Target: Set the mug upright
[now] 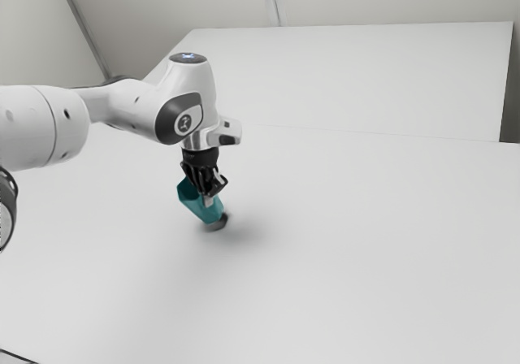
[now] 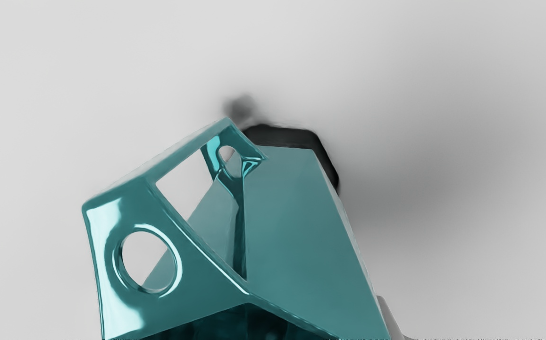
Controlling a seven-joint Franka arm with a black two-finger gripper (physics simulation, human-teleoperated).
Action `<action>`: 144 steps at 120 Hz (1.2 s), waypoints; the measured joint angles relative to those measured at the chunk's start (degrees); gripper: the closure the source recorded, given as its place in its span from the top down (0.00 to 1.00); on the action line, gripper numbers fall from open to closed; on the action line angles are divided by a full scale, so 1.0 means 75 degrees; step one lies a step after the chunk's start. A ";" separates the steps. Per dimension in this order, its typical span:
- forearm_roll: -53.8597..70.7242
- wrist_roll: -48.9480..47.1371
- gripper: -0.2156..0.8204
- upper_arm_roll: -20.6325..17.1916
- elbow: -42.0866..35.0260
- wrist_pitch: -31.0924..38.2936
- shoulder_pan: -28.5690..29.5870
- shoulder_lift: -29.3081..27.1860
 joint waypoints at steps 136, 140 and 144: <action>-0.0350 0.0680 0.70 -0.0022 0.0545 -0.0795 0.0047 0.0369; -0.0356 0.0679 0.71 -0.0015 0.0553 -0.0752 0.0053 0.0301; -0.0355 0.0663 0.72 -0.0006 0.0569 -0.0714 0.0058 0.0173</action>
